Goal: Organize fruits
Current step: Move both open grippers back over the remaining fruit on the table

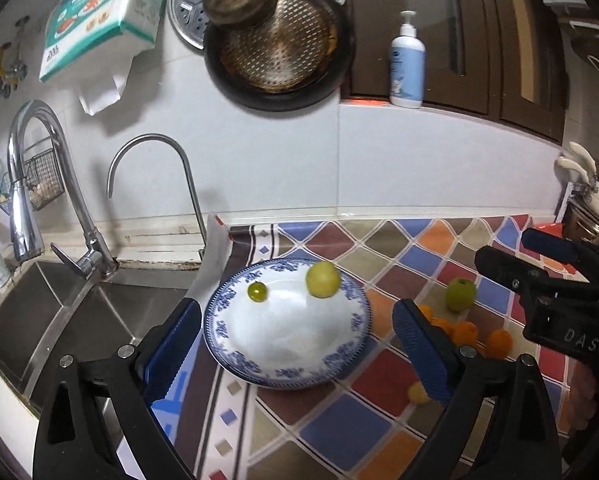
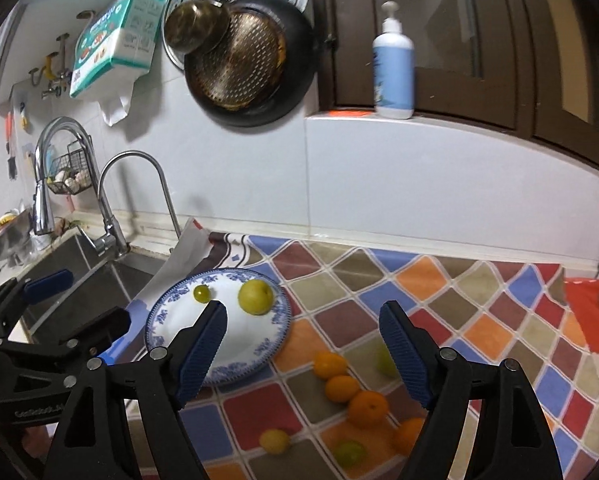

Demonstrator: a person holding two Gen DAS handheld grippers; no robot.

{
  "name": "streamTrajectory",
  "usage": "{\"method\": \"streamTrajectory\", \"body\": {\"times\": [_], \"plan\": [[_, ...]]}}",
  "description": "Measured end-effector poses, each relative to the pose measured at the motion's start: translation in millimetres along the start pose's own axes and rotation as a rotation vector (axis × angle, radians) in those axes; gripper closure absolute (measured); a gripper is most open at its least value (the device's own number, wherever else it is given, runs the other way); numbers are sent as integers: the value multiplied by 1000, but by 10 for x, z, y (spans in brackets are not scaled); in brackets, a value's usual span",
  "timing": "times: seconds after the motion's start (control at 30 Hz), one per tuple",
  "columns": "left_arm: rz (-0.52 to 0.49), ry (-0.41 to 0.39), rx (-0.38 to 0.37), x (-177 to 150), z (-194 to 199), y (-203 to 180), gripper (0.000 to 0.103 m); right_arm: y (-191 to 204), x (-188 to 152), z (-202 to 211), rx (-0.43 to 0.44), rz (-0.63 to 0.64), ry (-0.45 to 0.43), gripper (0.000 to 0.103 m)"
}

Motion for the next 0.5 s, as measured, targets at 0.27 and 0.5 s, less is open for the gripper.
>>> {"method": "streamTrajectory", "body": {"times": [0.27,0.5], "plan": [[11,11,-9,-149,181,-383,5,-261,-144,290,1,20,-4,24],[-10,51,-8,-344,199,-711,5,-521,-352,375,14,37,38,24]]}}
Point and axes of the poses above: each gripper's, at about its wrist camera, not at the fingertips, and z roughly against the way its jaws point, y to its left, x to its top, the point moved 9 cm from there along -z, roughly the way its jaws point, and after that the axes turned 7 degrees about -z, right-handed, at the moved point
